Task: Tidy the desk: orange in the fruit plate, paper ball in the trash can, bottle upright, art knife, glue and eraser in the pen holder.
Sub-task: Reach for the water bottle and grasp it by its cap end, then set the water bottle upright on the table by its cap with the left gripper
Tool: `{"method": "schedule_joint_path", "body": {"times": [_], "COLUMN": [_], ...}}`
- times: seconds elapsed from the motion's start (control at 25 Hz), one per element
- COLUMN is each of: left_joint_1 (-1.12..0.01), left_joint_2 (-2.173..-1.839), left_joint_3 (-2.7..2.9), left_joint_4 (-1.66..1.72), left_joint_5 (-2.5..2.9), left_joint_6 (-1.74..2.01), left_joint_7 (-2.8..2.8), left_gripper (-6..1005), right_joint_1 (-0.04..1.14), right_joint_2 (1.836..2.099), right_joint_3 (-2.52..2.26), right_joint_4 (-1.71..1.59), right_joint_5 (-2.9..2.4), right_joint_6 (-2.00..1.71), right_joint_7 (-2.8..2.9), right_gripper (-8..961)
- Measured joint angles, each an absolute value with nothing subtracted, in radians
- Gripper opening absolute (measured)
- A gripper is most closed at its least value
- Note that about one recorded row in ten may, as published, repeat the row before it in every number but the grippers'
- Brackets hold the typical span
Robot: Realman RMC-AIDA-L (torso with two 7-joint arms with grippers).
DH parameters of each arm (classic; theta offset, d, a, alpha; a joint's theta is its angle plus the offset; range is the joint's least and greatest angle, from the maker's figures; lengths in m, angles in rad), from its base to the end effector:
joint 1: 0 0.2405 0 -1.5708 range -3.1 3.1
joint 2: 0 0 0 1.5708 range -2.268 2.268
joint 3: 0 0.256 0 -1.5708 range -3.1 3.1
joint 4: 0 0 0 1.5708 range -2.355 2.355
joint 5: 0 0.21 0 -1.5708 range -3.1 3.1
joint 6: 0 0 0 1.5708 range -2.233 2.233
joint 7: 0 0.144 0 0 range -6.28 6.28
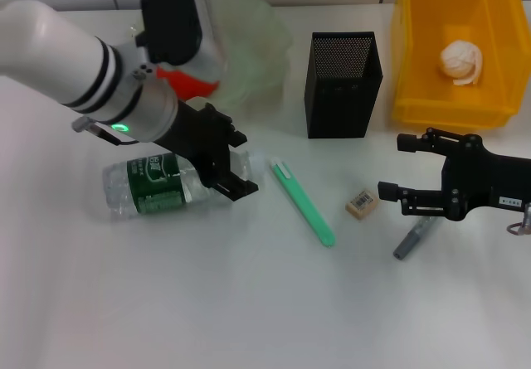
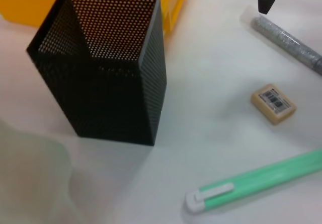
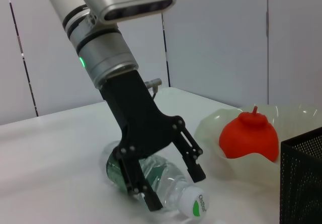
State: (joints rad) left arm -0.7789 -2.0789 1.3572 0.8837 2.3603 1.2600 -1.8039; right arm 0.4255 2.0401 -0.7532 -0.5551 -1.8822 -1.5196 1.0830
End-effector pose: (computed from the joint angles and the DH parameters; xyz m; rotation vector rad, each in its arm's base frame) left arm -0.1766 0.3879 -0.0566 -2.9367 -0.1309 0.3440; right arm 0.2985 0.3028 -0.0027 -2.6665 0.4265 0.6686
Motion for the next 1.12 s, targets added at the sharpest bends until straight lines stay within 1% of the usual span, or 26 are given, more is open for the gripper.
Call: {"method": "schedule_joint_path", "body": {"times": [0.68, 0.92, 1.12], "left_joint_1": [-0.797, -0.795, -0.792], "left_joint_2": [-2.078, -2.078, -2.078], "left_joint_3": [1.457, 1.457, 1.453], "left_joint_4": [0.824, 0.827, 0.84], "left_joint_5": [2.34, 2.341, 2.338], "left_joint_6": [1.121, 1.12, 1.138], "left_joint_7": [-1.814, -1.817, -1.818], "left_gripper": [751, 572, 466], "right_joint_1": [0.425, 0.425, 0.425], "right_joint_2": [2.04, 2.039, 2.039], "right_joint_3": [-0.742, -0.741, -0.734], "right_joint_4": [-0.555, -0.555, -0.555], "right_joint_5": [-1.882, -1.882, -1.882], "right_joint_6": [-1.525, -1.526, -1.526], "right_joint_7": [1.083, 1.083, 1.083], "right_gripper": [837, 837, 837]}}
